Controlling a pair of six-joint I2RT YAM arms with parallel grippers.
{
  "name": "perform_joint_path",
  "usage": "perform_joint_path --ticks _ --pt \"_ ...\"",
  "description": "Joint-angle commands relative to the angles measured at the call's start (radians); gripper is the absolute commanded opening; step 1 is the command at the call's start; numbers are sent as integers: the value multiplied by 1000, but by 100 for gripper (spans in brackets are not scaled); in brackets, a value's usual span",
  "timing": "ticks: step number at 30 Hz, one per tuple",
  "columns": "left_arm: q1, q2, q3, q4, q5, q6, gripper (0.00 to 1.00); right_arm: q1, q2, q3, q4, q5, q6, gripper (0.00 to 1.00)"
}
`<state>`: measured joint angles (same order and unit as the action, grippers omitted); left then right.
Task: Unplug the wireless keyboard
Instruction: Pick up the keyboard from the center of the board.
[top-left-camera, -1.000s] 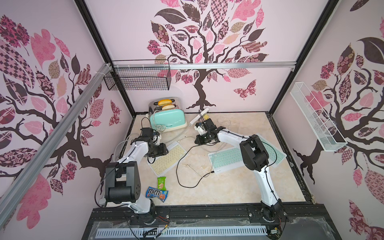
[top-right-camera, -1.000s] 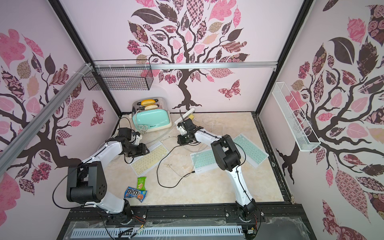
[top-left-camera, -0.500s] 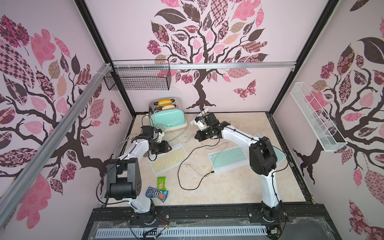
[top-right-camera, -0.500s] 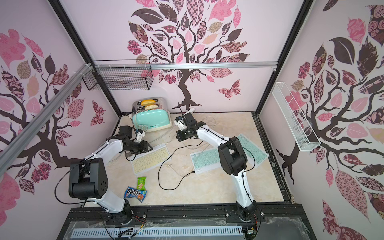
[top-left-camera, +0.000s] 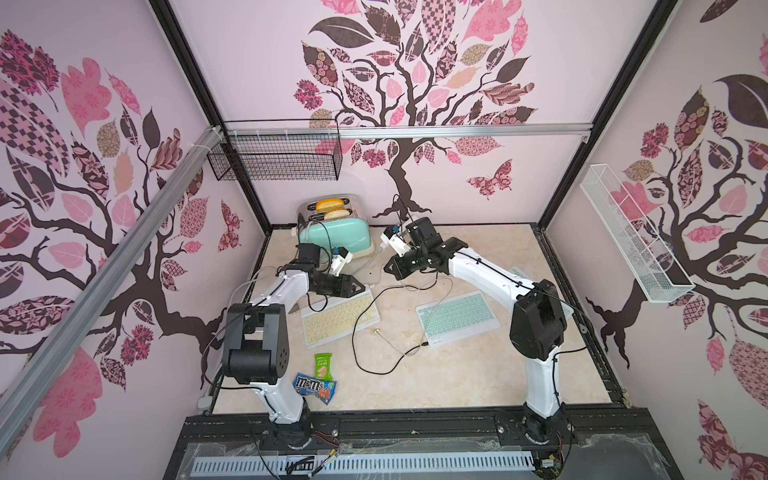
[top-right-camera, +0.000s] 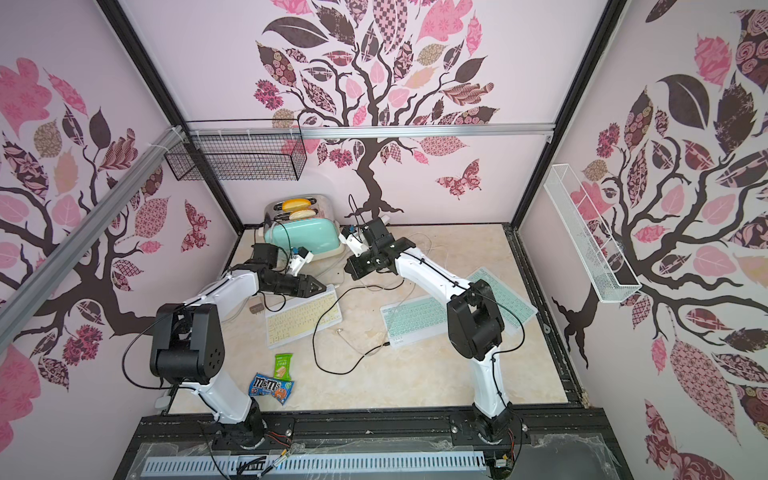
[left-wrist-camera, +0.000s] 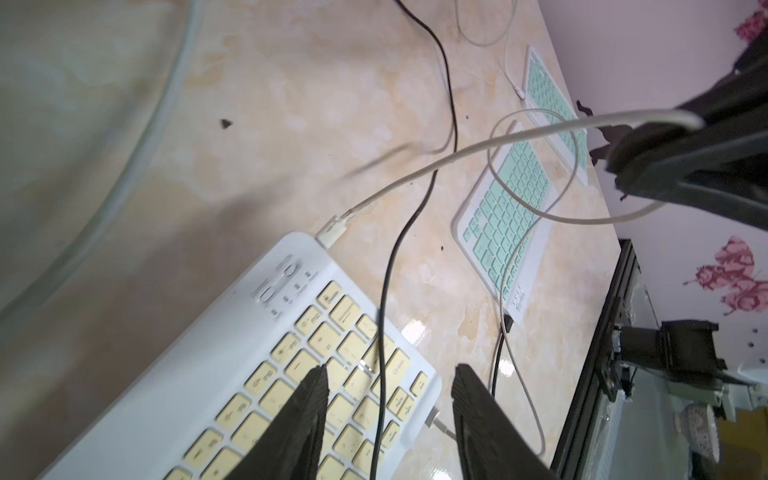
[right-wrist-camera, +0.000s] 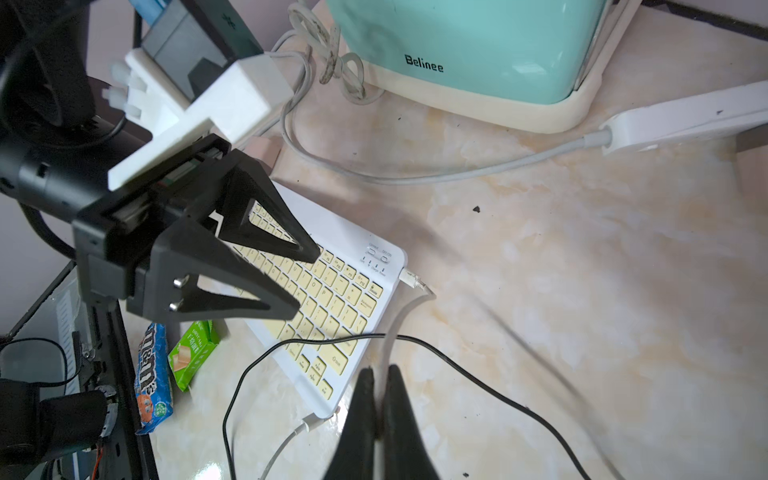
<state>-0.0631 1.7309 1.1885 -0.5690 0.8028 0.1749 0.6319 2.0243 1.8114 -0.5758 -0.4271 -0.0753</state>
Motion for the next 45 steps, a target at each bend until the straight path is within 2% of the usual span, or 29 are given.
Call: perform_joint_path --ticks 1,10,12,16,21,25,27,32,34,37,39,41,43,45 --pt "-27 40 43 43 19 90 53 1 -22 16 2 -25 3 0" --pt "-43 148 122 152 123 226 59 0 -47 0 32 -43 46 0" --pt "-45 174 133 195 134 212 60 0 -53 -4 43 -55 64 0" --pt "-69 216 207 134 87 272 60 -6 -59 0 55 -78 95 0" --pt "-77 267 278 64 136 300 60 -16 -68 8 86 -110 140 0" --pt "-77 266 279 73 194 296 57 -30 -76 8 123 -136 192 0" --pt "-77 262 275 91 204 279 50 -35 -79 9 133 -137 206 0" --pt "-77 251 277 84 198 274 17 -39 -90 1 142 -126 213 0" --pt "-76 242 278 82 197 275 9 -41 -93 -13 152 -121 220 0" --pt "-77 226 282 66 181 281 2 -46 -95 -33 167 -115 239 0" --pt "-77 214 283 55 170 287 0 -50 -97 -52 167 -99 253 15" --pt "-76 200 289 44 149 286 0 -62 -110 -88 173 -69 283 37" --pt "-77 185 286 51 108 273 0 -84 -136 -143 194 -42 333 51" --pt "-77 172 285 62 57 248 0 -119 -176 -209 215 -13 388 59"
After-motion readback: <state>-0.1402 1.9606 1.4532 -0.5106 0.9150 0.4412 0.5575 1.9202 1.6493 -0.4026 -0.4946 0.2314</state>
